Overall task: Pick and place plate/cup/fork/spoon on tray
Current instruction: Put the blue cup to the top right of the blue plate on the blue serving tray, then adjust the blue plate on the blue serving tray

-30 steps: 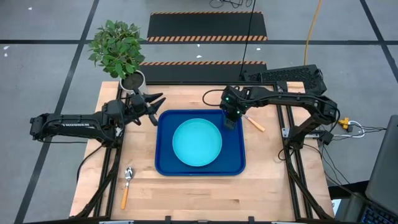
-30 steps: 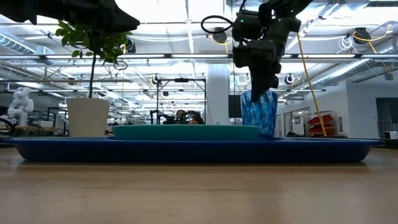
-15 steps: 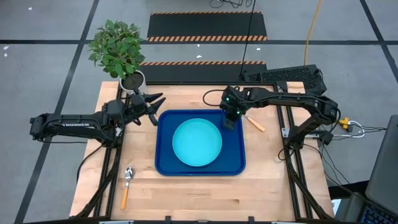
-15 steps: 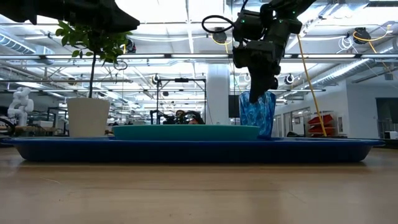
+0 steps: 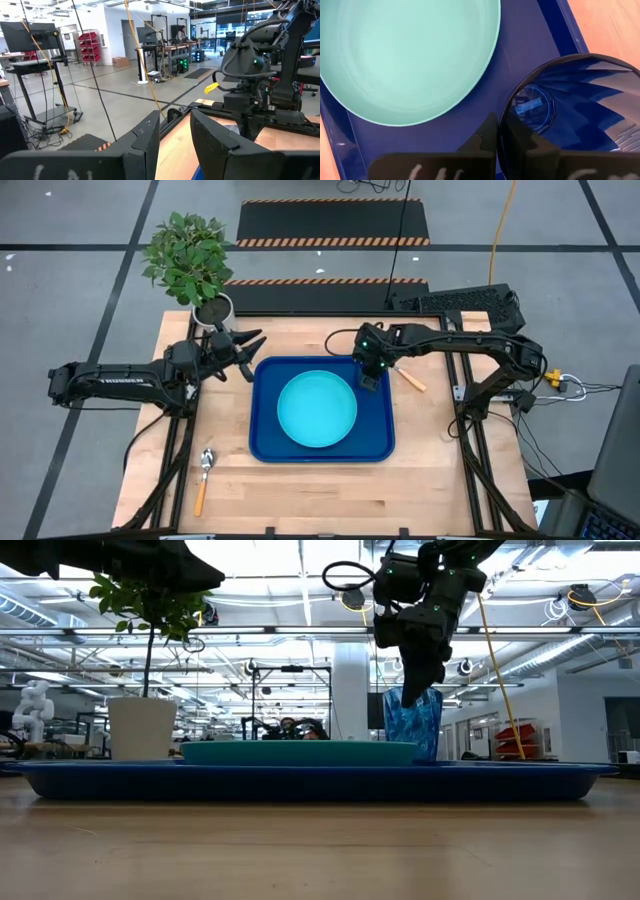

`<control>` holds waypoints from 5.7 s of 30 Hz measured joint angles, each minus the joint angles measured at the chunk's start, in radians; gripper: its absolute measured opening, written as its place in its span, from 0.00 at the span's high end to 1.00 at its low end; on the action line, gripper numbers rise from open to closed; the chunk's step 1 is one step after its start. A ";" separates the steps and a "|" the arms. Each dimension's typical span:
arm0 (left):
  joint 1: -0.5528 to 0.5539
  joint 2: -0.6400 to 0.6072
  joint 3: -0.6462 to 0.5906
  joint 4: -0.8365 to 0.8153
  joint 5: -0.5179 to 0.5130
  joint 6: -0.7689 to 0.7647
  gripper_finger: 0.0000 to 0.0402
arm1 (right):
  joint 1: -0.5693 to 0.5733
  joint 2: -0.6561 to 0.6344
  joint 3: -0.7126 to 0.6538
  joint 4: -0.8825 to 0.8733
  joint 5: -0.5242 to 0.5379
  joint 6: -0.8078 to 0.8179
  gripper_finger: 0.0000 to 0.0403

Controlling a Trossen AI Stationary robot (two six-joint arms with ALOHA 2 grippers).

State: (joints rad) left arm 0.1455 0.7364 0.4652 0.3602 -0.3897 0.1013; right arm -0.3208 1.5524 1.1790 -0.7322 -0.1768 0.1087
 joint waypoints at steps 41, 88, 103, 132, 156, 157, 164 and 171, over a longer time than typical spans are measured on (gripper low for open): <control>0.000 0.000 0.000 0.002 0.000 -0.001 0.72 | 0.055 0.001 0.000 -0.022 0.042 0.012 0.90; 0.000 0.000 0.000 0.012 0.006 -0.006 0.72 | 0.095 -0.099 0.002 -0.020 0.124 0.061 0.66; 0.000 0.000 0.000 0.022 0.026 -0.010 0.72 | 0.273 -0.097 0.002 0.113 0.044 0.207 0.66; 0.000 0.000 0.000 0.033 0.026 -0.021 0.72 | 0.337 0.182 0.002 0.205 0.045 -0.040 1.00; 0.000 0.000 0.000 0.029 0.025 -0.021 0.72 | 0.333 0.209 0.001 0.059 0.045 -0.054 1.00; 0.000 0.000 0.000 0.029 0.025 -0.021 0.72 | 0.333 0.209 0.001 0.052 0.045 -0.054 1.00; 0.000 0.000 0.000 0.029 0.024 -0.021 0.72 | 0.333 0.209 0.001 0.018 0.042 -0.054 1.00; 0.000 0.000 0.000 0.029 0.024 -0.021 0.72 | 0.334 0.209 0.001 -0.016 0.036 -0.057 1.00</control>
State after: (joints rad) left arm 0.1455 0.7364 0.4652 0.3891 -0.3653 0.0807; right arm 0.0128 1.7615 1.1797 -0.7478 -0.1412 0.0513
